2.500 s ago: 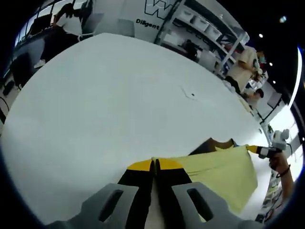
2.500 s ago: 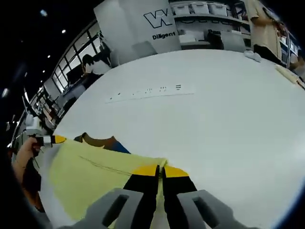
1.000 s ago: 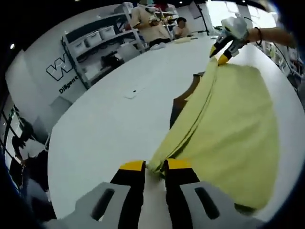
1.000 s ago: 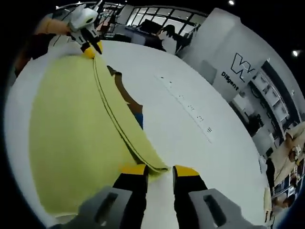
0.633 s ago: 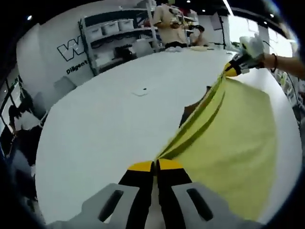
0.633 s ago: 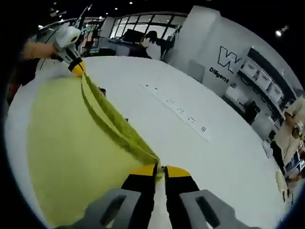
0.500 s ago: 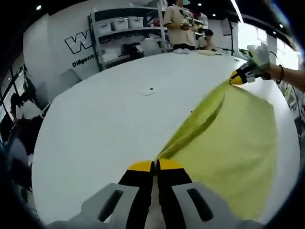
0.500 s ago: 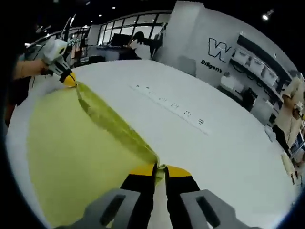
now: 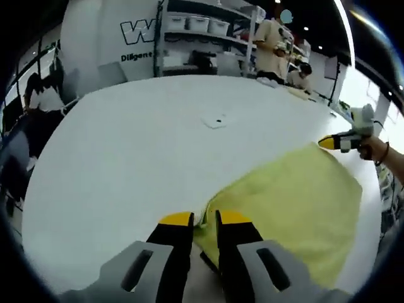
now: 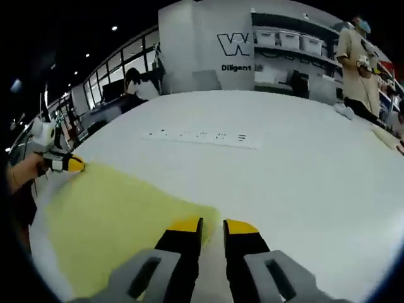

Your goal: Fold the garment on the visible template until the final outline fits inside the template.

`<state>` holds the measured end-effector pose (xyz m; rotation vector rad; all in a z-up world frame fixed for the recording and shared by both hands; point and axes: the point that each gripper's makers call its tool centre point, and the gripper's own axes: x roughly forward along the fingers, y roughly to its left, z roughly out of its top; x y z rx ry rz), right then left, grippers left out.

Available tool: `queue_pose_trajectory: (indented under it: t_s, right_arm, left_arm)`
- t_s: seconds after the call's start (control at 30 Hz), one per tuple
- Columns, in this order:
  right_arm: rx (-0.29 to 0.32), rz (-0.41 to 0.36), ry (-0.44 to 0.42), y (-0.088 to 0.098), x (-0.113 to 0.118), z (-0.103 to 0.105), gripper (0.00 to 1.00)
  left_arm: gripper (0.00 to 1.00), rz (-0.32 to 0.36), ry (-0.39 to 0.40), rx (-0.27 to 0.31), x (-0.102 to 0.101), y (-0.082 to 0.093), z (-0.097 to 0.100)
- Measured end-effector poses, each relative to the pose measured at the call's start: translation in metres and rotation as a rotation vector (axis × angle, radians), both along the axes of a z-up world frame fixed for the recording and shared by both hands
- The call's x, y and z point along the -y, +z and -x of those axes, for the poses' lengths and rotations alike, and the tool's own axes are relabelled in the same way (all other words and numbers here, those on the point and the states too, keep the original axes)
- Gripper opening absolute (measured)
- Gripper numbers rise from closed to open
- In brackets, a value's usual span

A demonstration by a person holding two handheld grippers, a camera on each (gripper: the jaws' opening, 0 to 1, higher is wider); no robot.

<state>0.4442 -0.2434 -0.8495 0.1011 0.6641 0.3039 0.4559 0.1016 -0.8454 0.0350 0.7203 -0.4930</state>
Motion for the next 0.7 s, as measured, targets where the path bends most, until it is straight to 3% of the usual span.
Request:
queue_pose_trajectory:
  t_s: [0.13, 0.27, 0.7]
  right_arm:
    - [0.010, -0.068, -0.023, 0.011, -0.003, 0.003, 0.22]
    - [0.003, -0.134, -0.032, 0.020, -0.009, 0.008, 0.38]
    - [0.016, -0.119, 0.063, 0.038, -0.029, 0.045, 0.59]
  left_arm:
    - [0.27, -0.009, -0.005, 0.014, 0.000, 0.007, 0.003]
    - [0.42, 0.011, 0.006, 0.006, -0.002, 0.012, 0.005]
    - [0.53, 0.073, -0.008, 0.014, 0.004, 0.026, 0.033]
